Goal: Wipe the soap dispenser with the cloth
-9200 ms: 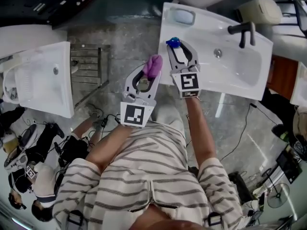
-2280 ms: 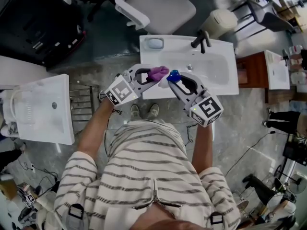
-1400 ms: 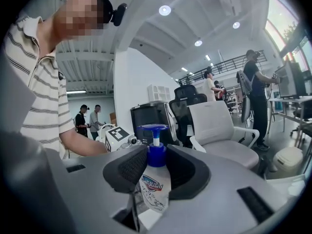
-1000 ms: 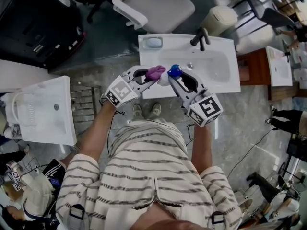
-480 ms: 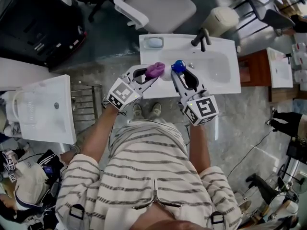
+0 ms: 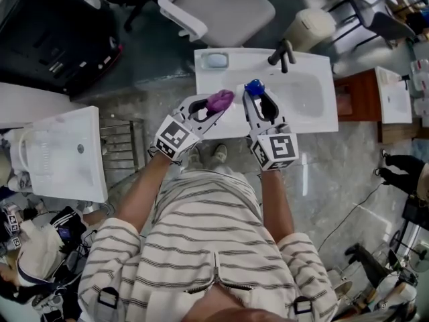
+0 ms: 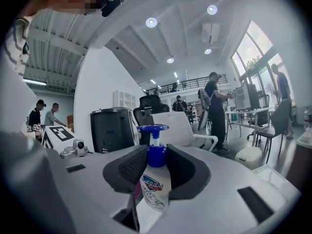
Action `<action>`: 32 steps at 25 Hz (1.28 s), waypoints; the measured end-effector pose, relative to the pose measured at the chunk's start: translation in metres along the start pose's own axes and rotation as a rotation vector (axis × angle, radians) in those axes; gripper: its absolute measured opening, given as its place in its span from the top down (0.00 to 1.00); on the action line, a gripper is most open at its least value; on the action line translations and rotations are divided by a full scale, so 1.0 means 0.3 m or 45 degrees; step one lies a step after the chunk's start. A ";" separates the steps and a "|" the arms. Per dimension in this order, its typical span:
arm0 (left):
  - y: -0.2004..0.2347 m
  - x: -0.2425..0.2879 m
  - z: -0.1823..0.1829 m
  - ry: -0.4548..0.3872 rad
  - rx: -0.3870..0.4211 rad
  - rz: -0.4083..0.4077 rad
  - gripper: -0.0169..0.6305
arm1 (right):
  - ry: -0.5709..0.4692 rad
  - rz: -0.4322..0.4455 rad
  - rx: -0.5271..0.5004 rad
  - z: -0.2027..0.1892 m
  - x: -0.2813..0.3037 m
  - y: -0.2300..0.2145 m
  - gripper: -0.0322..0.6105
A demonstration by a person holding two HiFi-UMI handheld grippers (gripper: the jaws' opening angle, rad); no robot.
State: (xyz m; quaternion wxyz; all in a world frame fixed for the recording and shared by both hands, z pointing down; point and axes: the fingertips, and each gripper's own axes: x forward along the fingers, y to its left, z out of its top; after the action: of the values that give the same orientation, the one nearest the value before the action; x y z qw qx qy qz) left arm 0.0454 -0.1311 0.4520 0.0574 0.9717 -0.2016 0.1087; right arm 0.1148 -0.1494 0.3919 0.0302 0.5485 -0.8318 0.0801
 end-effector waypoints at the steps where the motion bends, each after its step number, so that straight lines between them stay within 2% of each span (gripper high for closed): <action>1: 0.001 0.002 -0.003 0.003 -0.004 0.012 0.78 | 0.001 -0.005 -0.001 -0.006 0.007 -0.005 0.75; 9: 0.034 0.022 -0.028 0.024 -0.068 0.103 0.77 | 0.015 -0.065 0.005 -0.070 0.081 -0.115 0.75; 14: 0.058 0.043 -0.037 0.034 -0.096 0.123 0.77 | 0.031 -0.050 -0.022 -0.133 0.172 -0.202 0.75; 20: 0.086 0.087 -0.081 0.078 -0.123 0.111 0.77 | 0.075 -0.029 -0.119 -0.219 0.315 -0.305 0.75; 32: 0.141 0.127 -0.184 0.140 -0.183 0.138 0.77 | 0.200 -0.016 -0.143 -0.446 0.531 -0.445 0.75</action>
State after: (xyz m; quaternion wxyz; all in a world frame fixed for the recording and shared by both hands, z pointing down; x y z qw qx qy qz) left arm 0.0520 -0.1756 0.5172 0.1318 0.9453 -0.2577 0.1501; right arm 0.1690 -0.3231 0.5593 0.1264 0.5430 -0.8267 0.0759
